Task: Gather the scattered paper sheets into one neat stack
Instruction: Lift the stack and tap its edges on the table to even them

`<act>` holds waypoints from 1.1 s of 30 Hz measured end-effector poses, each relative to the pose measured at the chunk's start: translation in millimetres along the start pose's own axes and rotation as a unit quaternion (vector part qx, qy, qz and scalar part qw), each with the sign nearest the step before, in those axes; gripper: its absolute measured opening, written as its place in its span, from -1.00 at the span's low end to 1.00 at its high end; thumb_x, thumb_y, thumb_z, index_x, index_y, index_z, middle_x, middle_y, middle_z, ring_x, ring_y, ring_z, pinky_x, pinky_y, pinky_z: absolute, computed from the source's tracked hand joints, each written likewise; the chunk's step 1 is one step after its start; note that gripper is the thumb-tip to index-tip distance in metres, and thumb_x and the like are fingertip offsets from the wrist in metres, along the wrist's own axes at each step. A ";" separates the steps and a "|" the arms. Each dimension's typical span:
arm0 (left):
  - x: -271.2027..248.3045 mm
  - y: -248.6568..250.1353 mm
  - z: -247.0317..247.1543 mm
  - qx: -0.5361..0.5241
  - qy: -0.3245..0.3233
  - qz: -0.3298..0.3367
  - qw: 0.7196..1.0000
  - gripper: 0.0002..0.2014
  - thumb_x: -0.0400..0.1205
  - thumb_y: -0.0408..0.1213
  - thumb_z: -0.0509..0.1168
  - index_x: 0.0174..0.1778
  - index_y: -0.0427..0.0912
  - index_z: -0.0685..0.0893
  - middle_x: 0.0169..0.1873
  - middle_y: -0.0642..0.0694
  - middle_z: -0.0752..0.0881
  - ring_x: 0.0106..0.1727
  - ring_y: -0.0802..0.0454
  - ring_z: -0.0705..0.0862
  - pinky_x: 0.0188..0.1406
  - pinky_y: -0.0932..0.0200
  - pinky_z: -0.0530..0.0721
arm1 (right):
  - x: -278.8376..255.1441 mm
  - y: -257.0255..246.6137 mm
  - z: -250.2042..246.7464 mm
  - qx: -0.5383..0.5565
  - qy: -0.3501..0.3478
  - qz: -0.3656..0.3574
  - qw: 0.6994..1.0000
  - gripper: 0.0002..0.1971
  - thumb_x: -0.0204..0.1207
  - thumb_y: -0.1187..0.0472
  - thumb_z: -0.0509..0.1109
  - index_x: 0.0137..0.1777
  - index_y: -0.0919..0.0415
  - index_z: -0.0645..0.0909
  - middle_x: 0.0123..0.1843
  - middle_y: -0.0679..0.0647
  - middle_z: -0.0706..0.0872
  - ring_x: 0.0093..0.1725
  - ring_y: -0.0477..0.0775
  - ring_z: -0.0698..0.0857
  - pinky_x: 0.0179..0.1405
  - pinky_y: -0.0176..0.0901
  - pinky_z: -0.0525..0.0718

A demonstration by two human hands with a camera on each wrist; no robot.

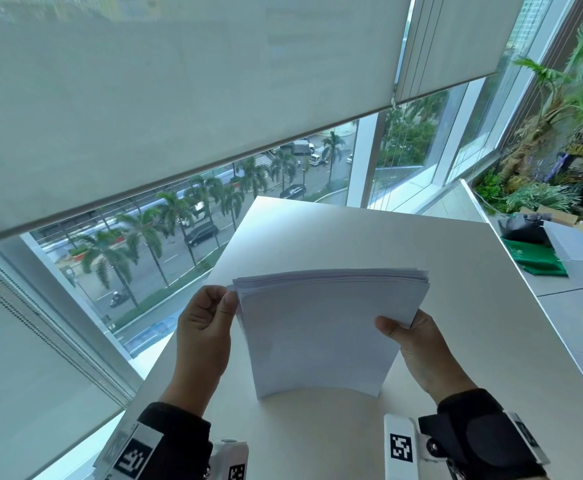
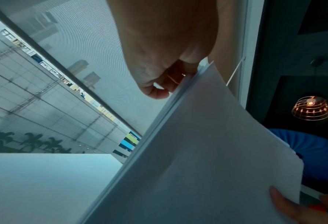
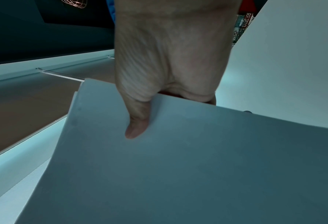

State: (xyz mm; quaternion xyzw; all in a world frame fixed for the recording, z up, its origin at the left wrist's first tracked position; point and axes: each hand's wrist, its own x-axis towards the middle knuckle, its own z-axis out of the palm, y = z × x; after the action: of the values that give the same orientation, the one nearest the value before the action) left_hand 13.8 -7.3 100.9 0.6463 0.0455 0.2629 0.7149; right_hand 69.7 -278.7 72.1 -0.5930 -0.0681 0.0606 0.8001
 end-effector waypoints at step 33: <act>-18.6 -31.2 19.1 -0.014 -0.099 -0.165 0.981 -0.63 0.13 -0.19 0.53 -0.17 -0.19 0.75 -0.33 0.00 0.85 -0.27 0.08 0.79 -0.23 0.22 0.76 | -10.1 -4.1 4.4 -0.087 0.040 -0.018 0.995 -0.75 0.53 0.48 0.30 0.05 0.13 0.62 0.00 0.11 0.77 -0.01 0.13 0.72 0.03 -0.10 0.60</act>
State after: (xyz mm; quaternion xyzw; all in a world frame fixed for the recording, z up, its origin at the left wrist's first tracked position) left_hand 15.5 -33.4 69.3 0.6426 0.0766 0.0767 0.7585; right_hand 59.0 -277.5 76.8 -0.6610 -0.0517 0.0167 0.7484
